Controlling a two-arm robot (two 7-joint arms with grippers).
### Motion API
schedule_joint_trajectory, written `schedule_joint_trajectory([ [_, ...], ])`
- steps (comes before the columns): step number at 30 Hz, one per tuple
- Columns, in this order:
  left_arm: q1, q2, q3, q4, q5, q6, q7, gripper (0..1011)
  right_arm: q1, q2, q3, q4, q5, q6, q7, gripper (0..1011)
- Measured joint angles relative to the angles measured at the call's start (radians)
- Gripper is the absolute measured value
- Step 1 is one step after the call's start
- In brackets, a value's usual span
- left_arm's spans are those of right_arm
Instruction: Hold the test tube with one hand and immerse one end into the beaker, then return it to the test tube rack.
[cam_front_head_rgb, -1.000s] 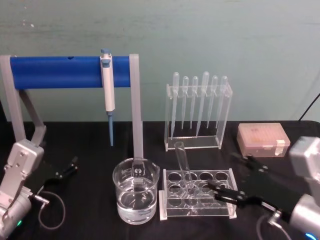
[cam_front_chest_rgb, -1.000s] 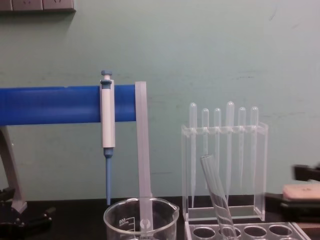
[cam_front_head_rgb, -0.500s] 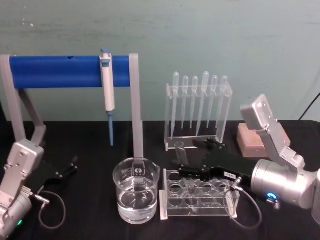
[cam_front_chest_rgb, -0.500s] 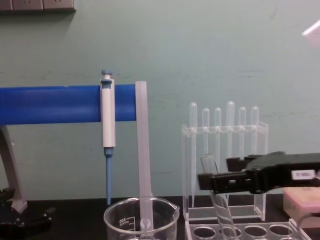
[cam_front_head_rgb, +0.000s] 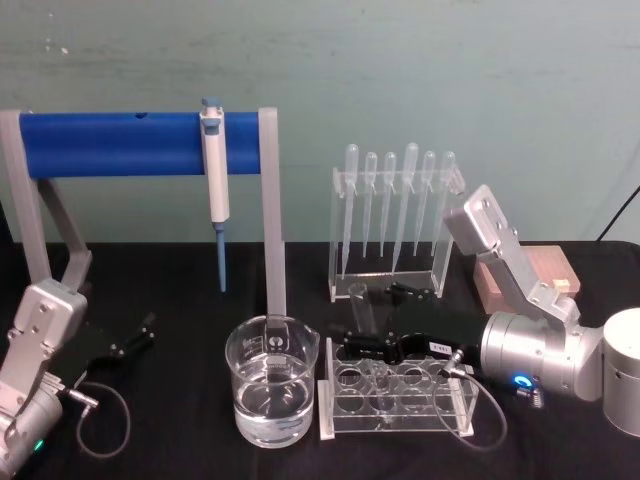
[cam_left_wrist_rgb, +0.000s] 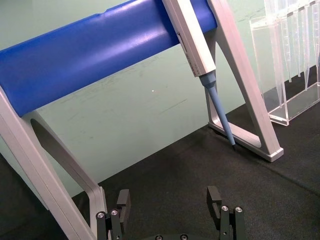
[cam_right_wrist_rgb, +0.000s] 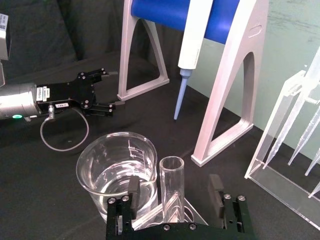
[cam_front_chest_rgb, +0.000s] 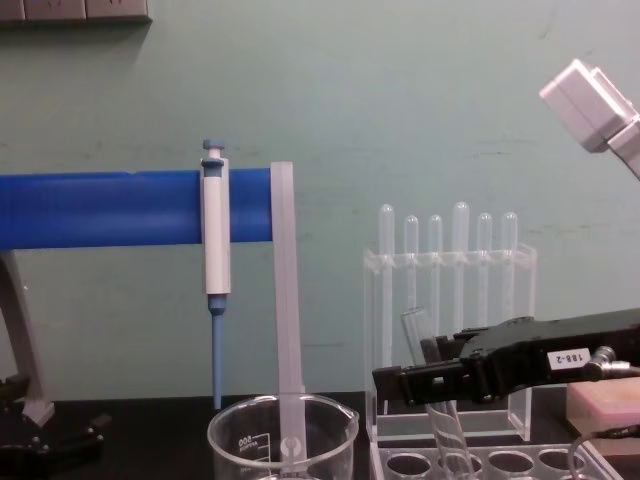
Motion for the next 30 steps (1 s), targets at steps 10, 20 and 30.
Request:
schedule_joint_trajectory([
  [10, 0.000, 0.000, 0.000, 0.000, 0.000, 0.000, 0.000, 1000, 0.001, -0.001, -0.006, -0.003, -0.014, 0.001, -0.004, 567],
  [20, 0.000, 0.000, 0.000, 0.000, 0.000, 0.000, 0.000, 1000, -0.015, 0.003, 0.008, -0.025, -0.014, -0.002, -0.019, 272],
  [30, 0.000, 0.000, 0.000, 0.000, 0.000, 0.000, 0.000, 1000, -0.072, 0.023, 0.077, -0.124, 0.037, -0.029, -0.053, 226],
])
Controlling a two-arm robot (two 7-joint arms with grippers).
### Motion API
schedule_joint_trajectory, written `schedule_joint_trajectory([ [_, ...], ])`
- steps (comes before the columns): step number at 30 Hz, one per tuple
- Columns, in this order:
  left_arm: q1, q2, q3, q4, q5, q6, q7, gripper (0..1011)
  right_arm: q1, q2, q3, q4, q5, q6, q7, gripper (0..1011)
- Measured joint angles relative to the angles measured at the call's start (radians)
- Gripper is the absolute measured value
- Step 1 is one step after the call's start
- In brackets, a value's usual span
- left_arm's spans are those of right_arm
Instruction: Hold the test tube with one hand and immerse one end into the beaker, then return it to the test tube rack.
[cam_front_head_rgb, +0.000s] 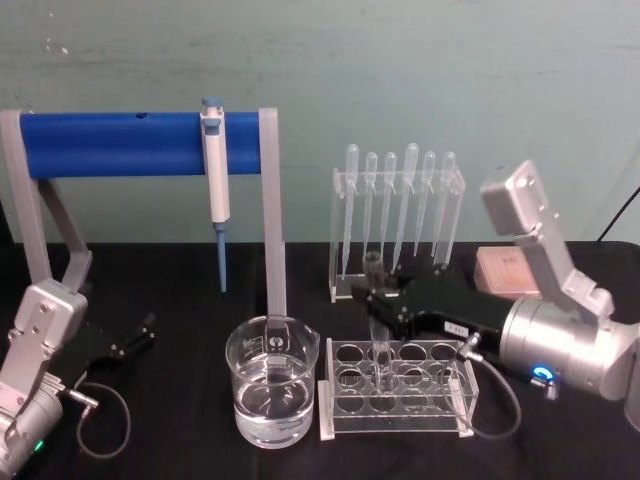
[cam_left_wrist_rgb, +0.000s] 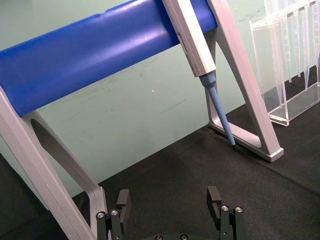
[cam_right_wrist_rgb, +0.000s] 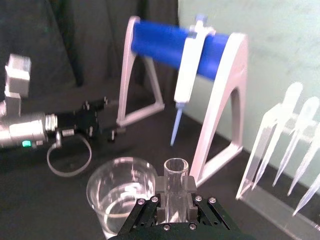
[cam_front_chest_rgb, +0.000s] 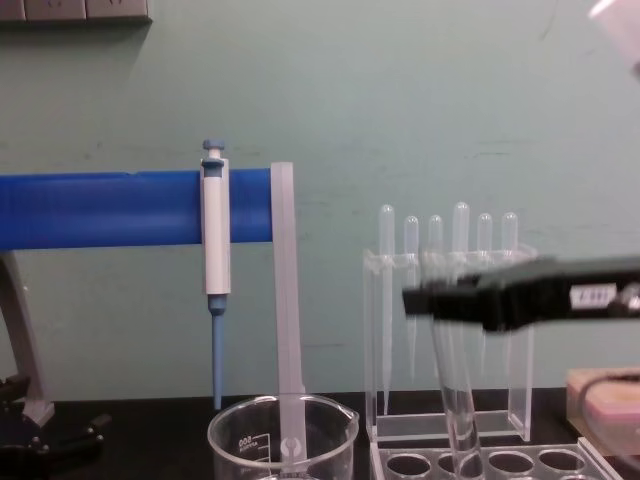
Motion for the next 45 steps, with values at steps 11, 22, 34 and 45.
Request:
schedule_joint_trajectory([
  [11, 0.000, 0.000, 0.000, 0.000, 0.000, 0.000, 0.000, 1000, -0.066, 0.020, 0.099, -0.136, 0.056, -0.062, -0.064, 226],
  [22, 0.000, 0.000, 0.000, 0.000, 0.000, 0.000, 0.000, 1000, -0.082, 0.031, 0.117, -0.167, 0.066, -0.083, -0.085, 226],
  [34, 0.000, 0.000, 0.000, 0.000, 0.000, 0.000, 0.000, 1000, -0.079, 0.030, 0.116, -0.167, 0.066, -0.080, -0.084, 226],
  [45, 0.000, 0.000, 0.000, 0.000, 0.000, 0.000, 0.000, 1000, -0.078, 0.030, 0.116, -0.167, 0.066, -0.078, -0.083, 226],
])
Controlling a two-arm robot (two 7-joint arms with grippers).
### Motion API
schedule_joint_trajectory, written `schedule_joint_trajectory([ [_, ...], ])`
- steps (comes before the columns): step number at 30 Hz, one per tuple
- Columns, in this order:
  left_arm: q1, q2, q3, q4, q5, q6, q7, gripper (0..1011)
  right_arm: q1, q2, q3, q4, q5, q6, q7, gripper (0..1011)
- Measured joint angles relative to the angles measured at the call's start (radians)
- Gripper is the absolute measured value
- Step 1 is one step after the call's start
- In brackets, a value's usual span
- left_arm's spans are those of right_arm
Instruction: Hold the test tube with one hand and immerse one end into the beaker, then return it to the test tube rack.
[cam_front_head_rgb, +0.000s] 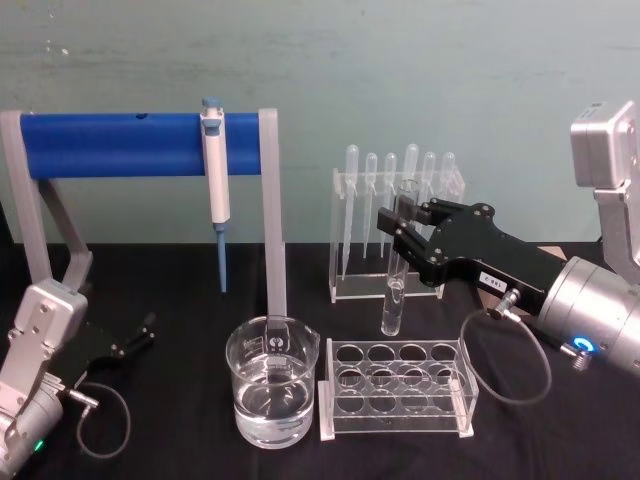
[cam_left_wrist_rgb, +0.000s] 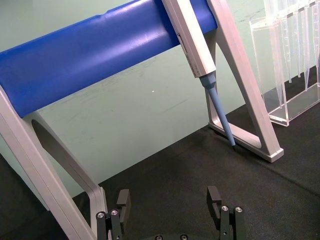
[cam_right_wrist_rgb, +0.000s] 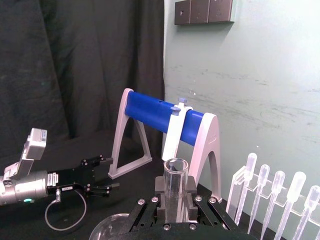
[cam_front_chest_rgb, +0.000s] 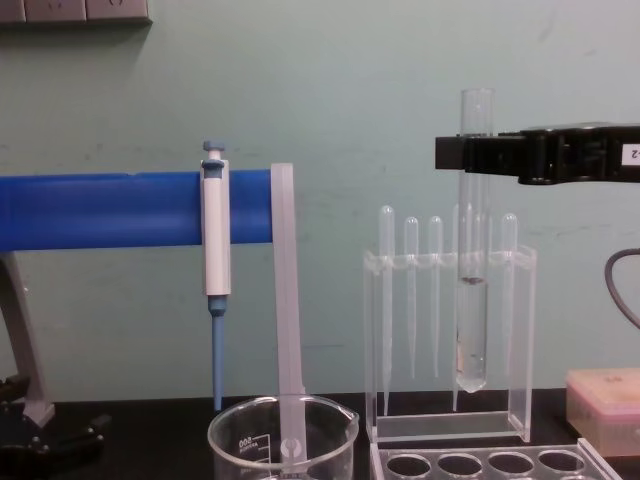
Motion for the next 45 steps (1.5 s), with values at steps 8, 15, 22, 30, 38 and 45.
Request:
schedule_joint_trajectory([
  [8, 0.000, 0.000, 0.000, 0.000, 0.000, 0.000, 0.000, 1000, 0.001, 0.000, 0.000, 0.001, 0.000, 0.001, 0.000, 226],
  [15, 0.000, 0.000, 0.000, 0.000, 0.000, 0.000, 0.000, 1000, 0.001, 0.000, 0.000, 0.001, 0.001, 0.002, 0.001, 226],
  [22, 0.000, 0.000, 0.000, 0.000, 0.000, 0.000, 0.000, 1000, 0.001, 0.000, 0.000, 0.001, 0.001, 0.002, 0.001, 226],
  [30, 0.000, 0.000, 0.000, 0.000, 0.000, 0.000, 0.000, 1000, 0.001, 0.000, 0.000, 0.001, 0.001, 0.002, 0.002, 225],
  [38, 0.000, 0.000, 0.000, 0.000, 0.000, 0.000, 0.000, 1000, 0.001, 0.000, 0.000, 0.001, 0.001, 0.002, 0.002, 226],
  [45, 0.000, 0.000, 0.000, 0.000, 0.000, 0.000, 0.000, 1000, 0.001, 0.000, 0.000, 0.001, 0.001, 0.002, 0.002, 226],
])
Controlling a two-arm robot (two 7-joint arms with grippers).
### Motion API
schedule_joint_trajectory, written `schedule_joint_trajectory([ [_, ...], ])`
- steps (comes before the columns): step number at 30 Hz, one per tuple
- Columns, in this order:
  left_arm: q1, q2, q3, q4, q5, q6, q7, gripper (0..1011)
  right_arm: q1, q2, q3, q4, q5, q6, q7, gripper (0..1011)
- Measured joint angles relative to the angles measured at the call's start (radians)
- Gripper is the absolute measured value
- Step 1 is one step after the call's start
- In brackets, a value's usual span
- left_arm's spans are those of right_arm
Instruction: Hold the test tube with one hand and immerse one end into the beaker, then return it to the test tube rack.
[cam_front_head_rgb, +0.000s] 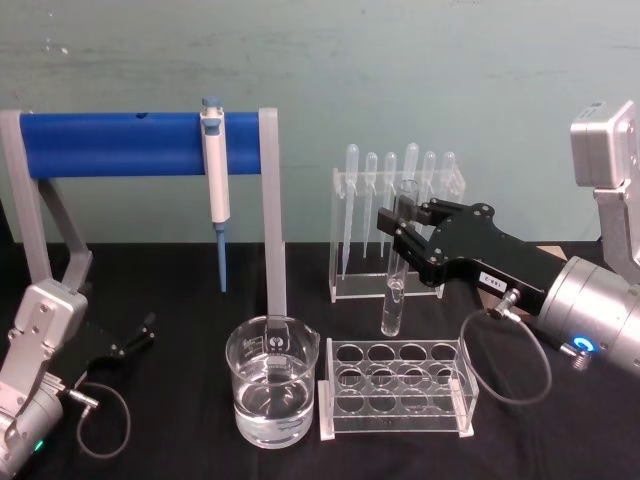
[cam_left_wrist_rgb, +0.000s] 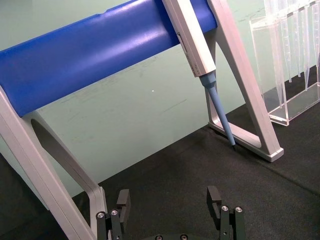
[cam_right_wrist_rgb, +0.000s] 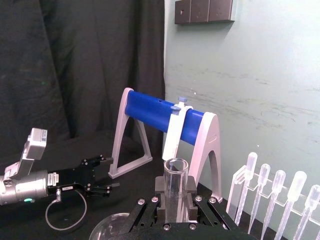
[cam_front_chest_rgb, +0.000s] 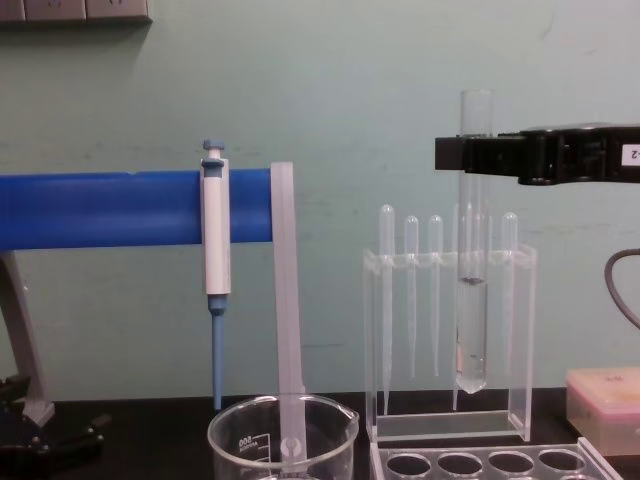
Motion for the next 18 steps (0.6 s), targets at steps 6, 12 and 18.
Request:
schedule_joint_trajectory([
  [6, 0.000, 0.000, 0.000, 0.000, 0.000, 0.000, 0.000, 1000, 0.000, 0.000, 0.000, 0.000, 0.000, 0.000, 0.000, 226],
  [12, 0.000, 0.000, 0.000, 0.000, 0.000, 0.000, 0.000, 1000, 0.000, 0.000, 0.000, 0.000, 0.000, 0.000, 0.000, 225],
  [18, 0.000, 0.000, 0.000, 0.000, 0.000, 0.000, 0.000, 1000, 0.000, 0.000, 0.000, 0.000, 0.000, 0.000, 0.000, 226],
])
